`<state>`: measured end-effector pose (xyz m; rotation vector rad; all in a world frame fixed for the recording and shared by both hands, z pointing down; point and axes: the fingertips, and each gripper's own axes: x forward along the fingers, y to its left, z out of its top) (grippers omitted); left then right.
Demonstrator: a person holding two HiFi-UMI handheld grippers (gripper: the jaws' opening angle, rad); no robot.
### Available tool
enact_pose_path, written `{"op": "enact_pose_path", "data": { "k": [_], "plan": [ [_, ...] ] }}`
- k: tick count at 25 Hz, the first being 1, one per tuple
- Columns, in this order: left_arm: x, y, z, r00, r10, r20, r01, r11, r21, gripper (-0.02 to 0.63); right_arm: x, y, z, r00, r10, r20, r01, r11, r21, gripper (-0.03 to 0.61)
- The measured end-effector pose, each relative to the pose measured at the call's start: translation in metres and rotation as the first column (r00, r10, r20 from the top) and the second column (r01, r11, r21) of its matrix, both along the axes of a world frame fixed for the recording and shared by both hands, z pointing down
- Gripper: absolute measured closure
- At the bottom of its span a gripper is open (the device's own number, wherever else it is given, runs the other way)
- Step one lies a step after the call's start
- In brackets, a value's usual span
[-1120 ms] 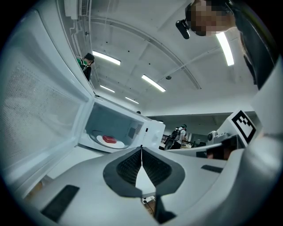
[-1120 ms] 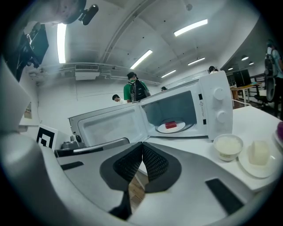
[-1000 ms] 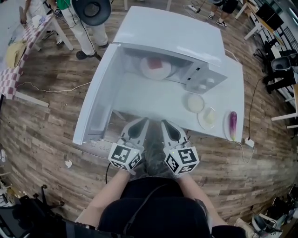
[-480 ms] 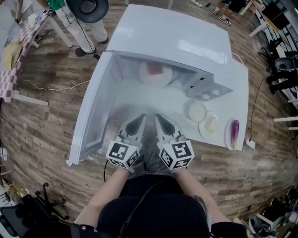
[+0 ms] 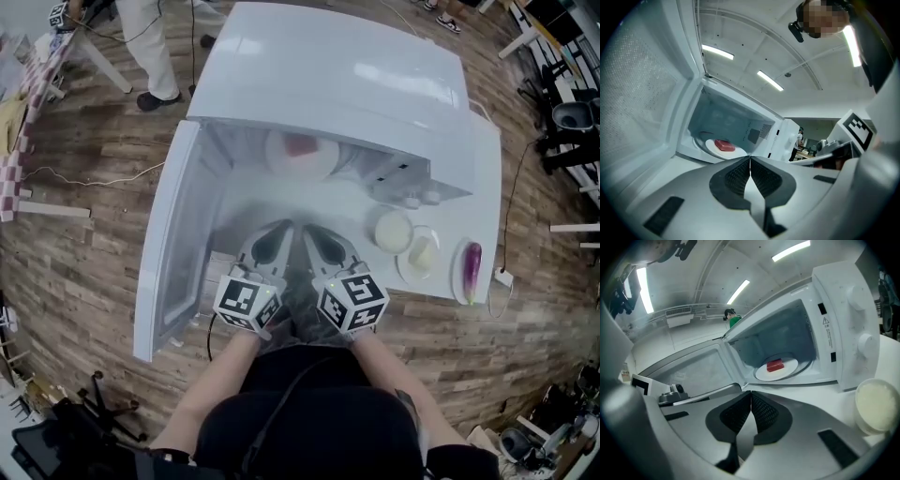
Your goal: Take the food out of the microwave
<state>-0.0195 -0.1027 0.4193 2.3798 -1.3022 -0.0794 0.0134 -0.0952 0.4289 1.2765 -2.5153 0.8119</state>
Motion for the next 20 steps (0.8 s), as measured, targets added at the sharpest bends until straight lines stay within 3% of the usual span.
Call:
{"op": "enact_pose_path", "data": {
  "k": [6, 11, 14, 20],
  "plan": [
    [-0.007, -0.020, 0.012, 0.999, -0.036, 0.004, 0.036, 0.999, -0.030, 0.601, 0.009, -0.028, 0.016, 0.994, 0.075, 0.079, -0.066, 0.992, -0.110, 0.558],
    [-0.012, -0.036, 0.014, 0.999, -0.047, -0.001, 0.047, 0.998, -0.037, 0.601, 0.013, -0.050, 0.022, 0.969, 0.170, 0.180, -0.134, 0.971, -0.196, 0.558],
    [-0.012, -0.043, 0.019, 0.999, -0.046, 0.012, 0.047, 0.998, -0.044, 0.601, 0.012, -0.061, 0.027, 0.933, 0.236, 0.272, -0.162, 0.950, -0.269, 0.557],
    [-0.020, -0.049, 0.029, 0.998, -0.054, 0.034, 0.056, 0.996, -0.063, 0.601, 0.014, -0.082, 0.038, 0.818, 0.387, 0.425, -0.200, 0.885, -0.421, 0.481]
  ]
}}
